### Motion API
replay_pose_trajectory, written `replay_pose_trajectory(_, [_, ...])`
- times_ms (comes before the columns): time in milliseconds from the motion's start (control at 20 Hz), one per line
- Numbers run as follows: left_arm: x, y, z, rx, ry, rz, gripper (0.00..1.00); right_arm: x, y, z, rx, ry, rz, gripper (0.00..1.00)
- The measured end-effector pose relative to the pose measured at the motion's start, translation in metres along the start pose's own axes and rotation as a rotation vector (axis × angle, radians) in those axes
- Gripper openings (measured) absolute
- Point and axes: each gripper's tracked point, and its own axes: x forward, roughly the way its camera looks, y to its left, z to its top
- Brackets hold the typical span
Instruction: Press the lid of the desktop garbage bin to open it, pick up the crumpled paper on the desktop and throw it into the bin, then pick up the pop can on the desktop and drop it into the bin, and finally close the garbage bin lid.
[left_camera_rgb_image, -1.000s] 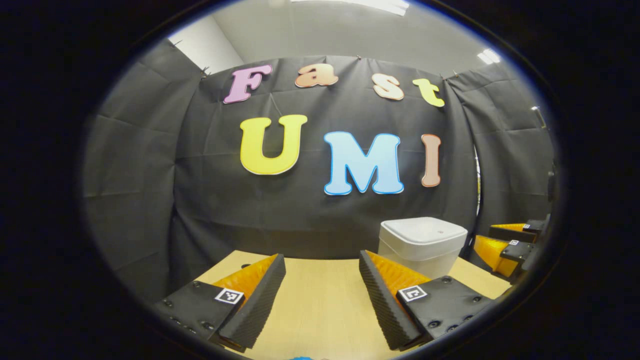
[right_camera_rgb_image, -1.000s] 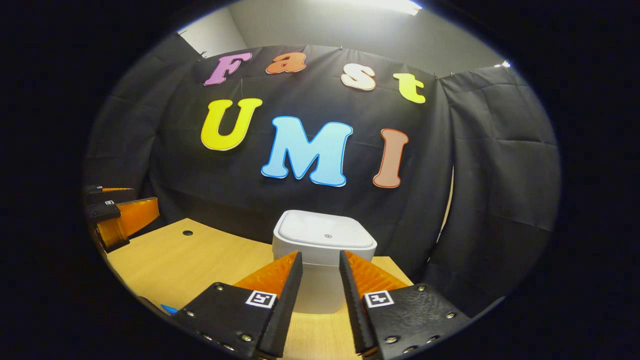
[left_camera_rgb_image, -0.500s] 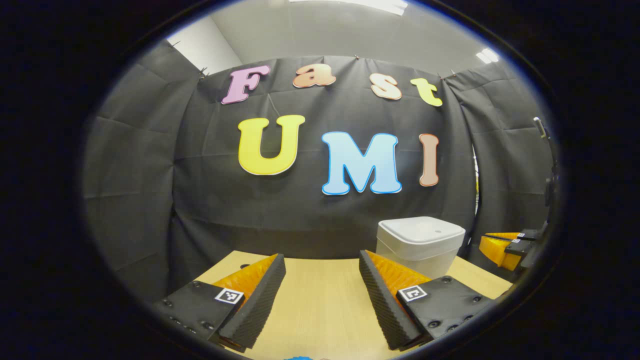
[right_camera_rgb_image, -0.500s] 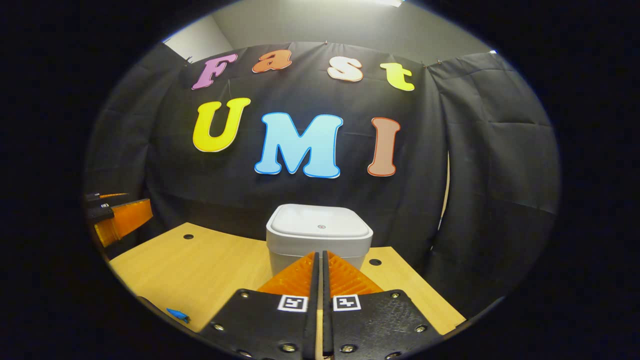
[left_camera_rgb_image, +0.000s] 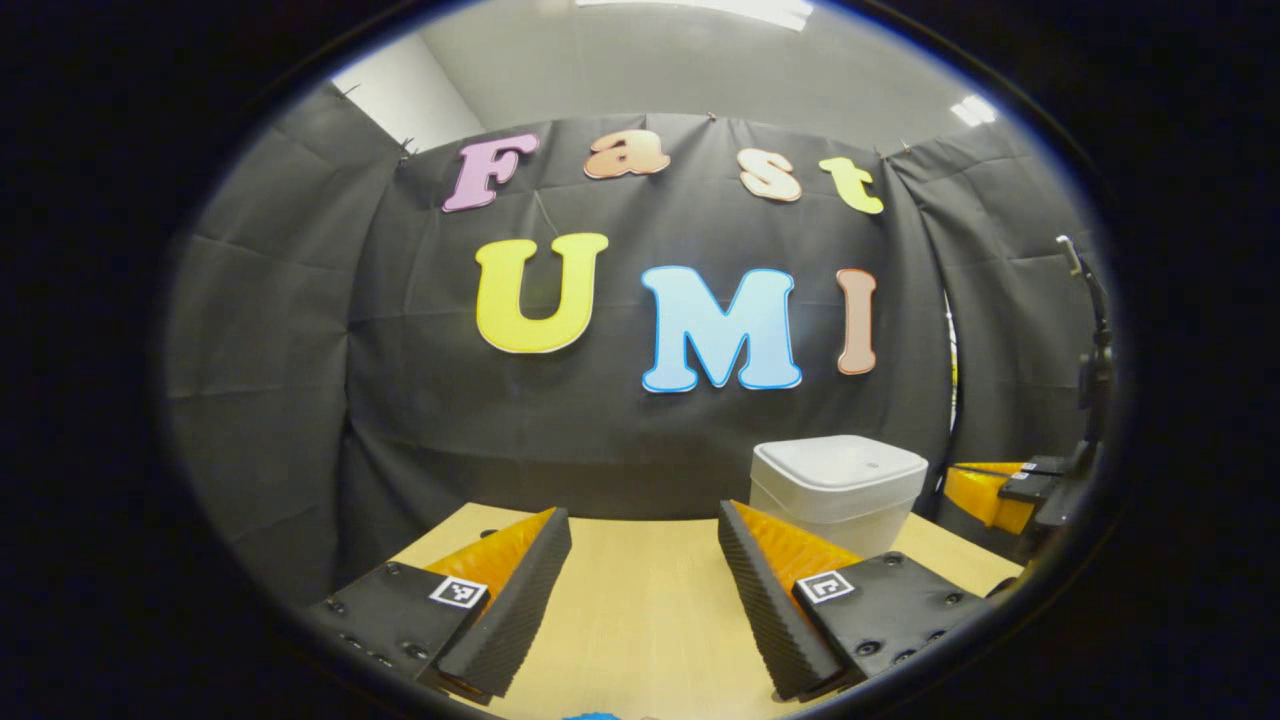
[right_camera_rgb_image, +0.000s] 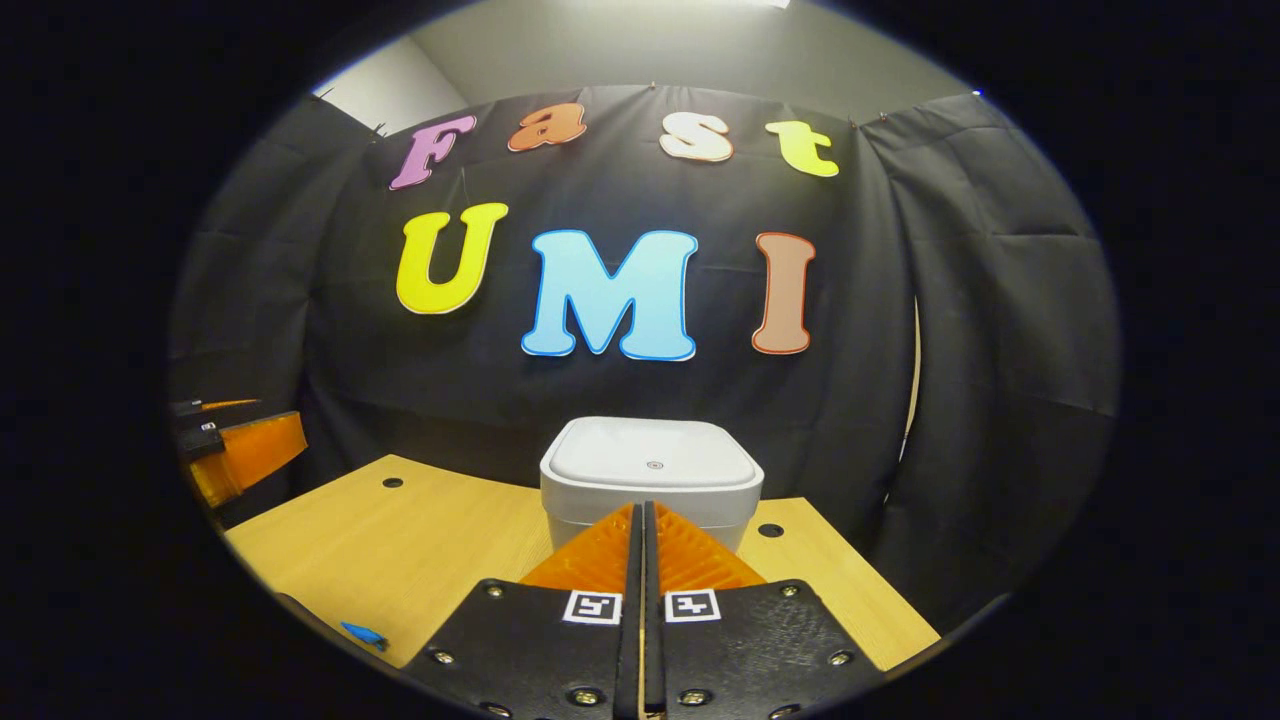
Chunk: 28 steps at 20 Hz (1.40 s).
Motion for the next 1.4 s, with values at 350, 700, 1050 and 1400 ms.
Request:
replay_pose_trajectory(350, [-0.002, 0.006, -0.002, -0.004, 0.006, 0.036, 0.98, 0.036, 0.001, 0.019, 0.054, -0.059, 0.033, 0.02])
replay_pose_trajectory(700, [-0.008, 0.012, -0.01, -0.024, 0.022, 0.076, 0.98, 0.08, -0.007, 0.01, 0.052, -0.018, 0.027, 0.01])
replay_pose_trajectory(1050, [-0.012, 0.024, -0.019, -0.032, 0.052, 0.125, 0.98, 0.106, -0.013, -0.006, 0.094, 0.05, 0.022, 0.01])
replay_pose_trajectory(1400, [0.003, 0.01, -0.025, -0.028, 0.073, 0.094, 0.96, 0.111, -0.011, -0.014, 0.115, 0.072, 0.061, 0.02])
